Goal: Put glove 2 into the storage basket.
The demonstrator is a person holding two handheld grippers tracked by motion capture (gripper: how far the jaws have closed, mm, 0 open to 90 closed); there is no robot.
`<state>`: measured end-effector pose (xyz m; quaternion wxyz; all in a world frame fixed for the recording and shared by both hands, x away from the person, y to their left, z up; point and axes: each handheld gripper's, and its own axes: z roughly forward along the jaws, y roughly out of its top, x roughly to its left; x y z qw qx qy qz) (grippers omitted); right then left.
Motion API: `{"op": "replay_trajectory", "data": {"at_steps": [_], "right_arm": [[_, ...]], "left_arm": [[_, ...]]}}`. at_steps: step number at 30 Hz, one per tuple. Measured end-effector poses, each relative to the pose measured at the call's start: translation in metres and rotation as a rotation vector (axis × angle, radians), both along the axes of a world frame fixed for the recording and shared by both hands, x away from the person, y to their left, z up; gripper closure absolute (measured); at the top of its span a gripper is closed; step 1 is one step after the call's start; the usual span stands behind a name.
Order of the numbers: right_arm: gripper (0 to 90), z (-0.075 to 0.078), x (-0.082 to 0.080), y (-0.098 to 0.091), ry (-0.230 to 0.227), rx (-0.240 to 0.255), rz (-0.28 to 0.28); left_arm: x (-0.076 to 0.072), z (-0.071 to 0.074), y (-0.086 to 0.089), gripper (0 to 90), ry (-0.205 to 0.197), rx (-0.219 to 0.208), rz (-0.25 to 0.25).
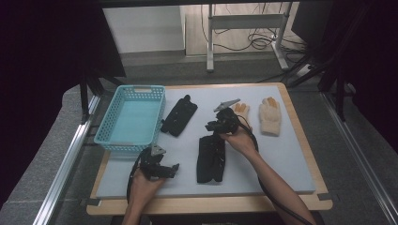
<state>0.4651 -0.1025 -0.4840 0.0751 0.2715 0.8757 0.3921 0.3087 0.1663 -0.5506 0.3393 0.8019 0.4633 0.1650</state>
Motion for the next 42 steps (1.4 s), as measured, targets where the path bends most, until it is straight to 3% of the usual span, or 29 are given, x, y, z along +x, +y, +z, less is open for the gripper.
{"op": "replay_trajectory", "data": {"at_steps": [7, 14, 19, 22, 24, 26, 31, 35, 38, 42], "right_arm": [[78.3, -0.005, 0.026, 0.043, -0.015, -0.023, -0.015], [67.0, -0.016, 0.048, 0.076, -0.018, -0.033, -0.048], [53.3, -0.027, 0.062, 0.086, -0.002, -0.026, -0.085], [50.4, -0.035, 0.068, 0.092, -0.006, -0.058, -0.094], [54.3, -0.042, 0.070, 0.096, 0.000, -0.090, -0.099], [62.3, -0.045, 0.067, 0.100, -0.048, -0.116, -0.107], [86.2, -0.044, 0.067, 0.098, -0.025, -0.106, -0.124], [89.2, -0.038, 0.064, 0.093, -0.020, -0.106, -0.107], [89.2, -0.028, 0.056, 0.084, -0.027, -0.061, -0.087], [89.0, -0.010, 0.045, 0.071, -0.056, -0.042, -0.068]], "left_arm": [[0.000, 0.000, 0.000, 2.9, 0.003, -0.005, 0.001], [0.000, -0.001, 0.000, 2.9, 0.004, -0.009, 0.001], [0.000, -0.001, 0.000, 2.9, 0.004, -0.010, 0.001], [0.000, -0.001, 0.000, 2.9, 0.003, -0.009, 0.001], [0.000, -0.001, 0.000, 2.9, 0.003, -0.009, 0.001], [0.000, -0.001, 0.000, 2.9, 0.003, -0.009, 0.001], [0.000, -0.001, 0.000, 2.9, 0.003, -0.007, 0.001], [0.000, -0.001, 0.000, 2.9, 0.004, -0.009, 0.001], [0.000, -0.001, 0.000, 2.8, 0.004, -0.009, 0.001], [0.001, -0.001, 0.000, 2.8, 0.006, -0.008, 0.001]]}}
